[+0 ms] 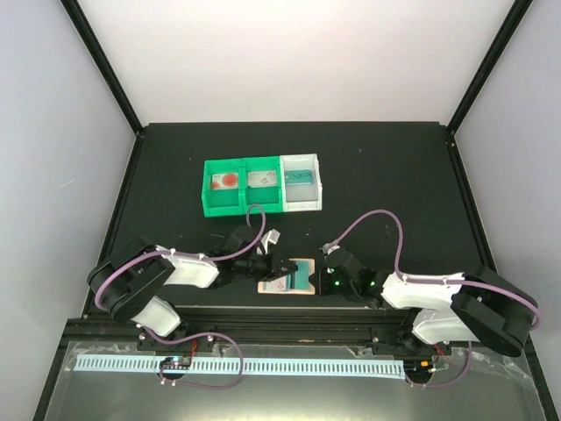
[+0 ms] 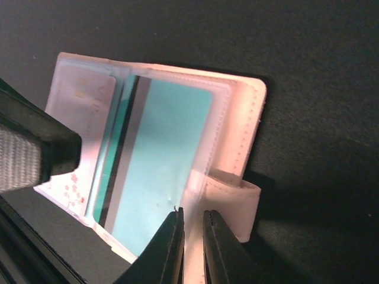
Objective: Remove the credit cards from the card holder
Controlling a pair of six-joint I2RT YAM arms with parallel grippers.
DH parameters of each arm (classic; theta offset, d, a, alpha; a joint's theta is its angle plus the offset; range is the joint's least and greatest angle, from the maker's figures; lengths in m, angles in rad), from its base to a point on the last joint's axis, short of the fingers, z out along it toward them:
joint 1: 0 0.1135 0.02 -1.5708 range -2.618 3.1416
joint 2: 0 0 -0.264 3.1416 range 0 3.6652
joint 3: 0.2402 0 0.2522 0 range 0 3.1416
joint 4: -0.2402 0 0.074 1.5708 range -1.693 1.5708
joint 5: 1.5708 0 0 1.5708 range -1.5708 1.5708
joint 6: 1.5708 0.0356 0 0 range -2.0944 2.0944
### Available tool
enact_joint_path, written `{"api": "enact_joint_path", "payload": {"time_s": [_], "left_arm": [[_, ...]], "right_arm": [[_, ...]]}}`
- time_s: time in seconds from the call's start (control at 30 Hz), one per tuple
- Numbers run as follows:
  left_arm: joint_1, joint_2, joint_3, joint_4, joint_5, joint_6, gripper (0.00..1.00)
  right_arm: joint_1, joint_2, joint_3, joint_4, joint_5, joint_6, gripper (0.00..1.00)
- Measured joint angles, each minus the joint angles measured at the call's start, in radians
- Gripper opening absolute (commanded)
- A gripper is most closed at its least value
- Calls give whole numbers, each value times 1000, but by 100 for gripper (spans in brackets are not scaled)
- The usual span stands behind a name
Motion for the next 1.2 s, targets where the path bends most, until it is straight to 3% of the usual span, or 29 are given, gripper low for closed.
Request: {"api": "enact_joint_path", "payload": {"time_s": [0.17,0.3,0.5,0.7,1.0,1.2], "left_arm": [[0,1,0,-10,-8,8,28],[0,-32,4,-107,-55,48,34],[0,-66,47,-278,-165,122,35],[-2,-78,64,-351,-219,154,35],[-6,-63,66,-340,-222,135,34],[-6,-16,21,-190,-150,42,29]], "right_arm": [[0,20,-6,13,-3,3,11],[0,45,9,21,-4,3,10],[0,108,39,60,-13,2,7],[0,132,49,77,-18,0,5],[0,133,49,77,-18,0,4],[0,132,47,80,-17,0,4]]}}
